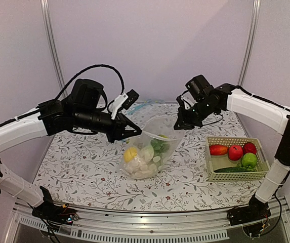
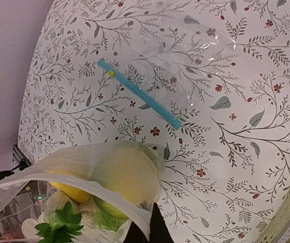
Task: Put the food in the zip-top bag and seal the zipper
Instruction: Adjust the zipper food storage bag at the center of the board, then pass from the left arm to the right
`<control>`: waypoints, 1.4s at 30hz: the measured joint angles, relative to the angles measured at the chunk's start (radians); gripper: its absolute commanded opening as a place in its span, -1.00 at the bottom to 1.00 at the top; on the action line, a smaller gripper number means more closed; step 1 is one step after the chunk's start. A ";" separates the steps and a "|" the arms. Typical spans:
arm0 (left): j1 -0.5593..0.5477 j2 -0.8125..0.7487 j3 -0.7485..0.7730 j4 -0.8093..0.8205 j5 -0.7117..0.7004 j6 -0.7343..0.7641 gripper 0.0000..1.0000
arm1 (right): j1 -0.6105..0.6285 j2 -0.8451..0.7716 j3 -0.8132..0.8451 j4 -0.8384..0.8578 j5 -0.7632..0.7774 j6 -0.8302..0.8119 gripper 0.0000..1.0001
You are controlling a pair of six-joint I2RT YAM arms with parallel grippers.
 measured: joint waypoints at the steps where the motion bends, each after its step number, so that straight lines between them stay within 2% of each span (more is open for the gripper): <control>1: 0.006 -0.012 -0.007 -0.002 -0.006 0.000 -1.00 | 0.001 -0.024 0.015 -0.017 0.013 -0.003 -1.00; 8: 0.039 -0.061 -0.100 0.057 -0.014 -0.028 -1.00 | 0.003 -0.227 0.069 -0.127 0.114 -0.026 -1.00; 14: 0.039 -0.042 -0.167 0.179 0.007 -0.069 -1.00 | 0.002 -0.232 0.006 -0.208 0.250 -0.022 -1.00; 18: 0.039 -0.011 -0.207 0.264 0.026 -0.091 -1.00 | -0.011 -0.226 -0.051 -0.227 0.282 -0.007 -1.00; 19: 0.039 -0.001 -0.214 0.281 0.032 -0.097 -1.00 | -0.016 -0.226 -0.060 -0.228 0.284 -0.003 -0.94; 21: 0.039 0.018 -0.222 0.310 0.043 -0.107 -1.00 | -0.026 -0.226 -0.073 -0.224 0.287 0.003 -0.69; 24: 0.039 0.031 -0.222 0.336 0.053 -0.114 -1.00 | -0.044 -0.226 -0.077 -0.224 0.301 0.007 -0.16; 29: 0.039 0.032 -0.237 0.363 0.064 -0.124 -1.00 | -0.057 -0.236 -0.076 -0.211 0.308 -0.034 0.48; 34: 0.039 0.032 -0.238 0.370 0.088 -0.129 -1.00 | -0.049 -0.334 -0.076 -0.169 0.274 -0.123 0.66; 38: 0.039 0.032 -0.238 0.371 0.103 -0.133 -1.00 | -0.001 -0.429 -0.066 -0.106 0.197 -0.217 0.66; 42: 0.039 0.032 -0.238 0.373 0.118 -0.134 -1.00 | 0.061 -0.459 -0.076 0.000 0.031 -0.315 0.64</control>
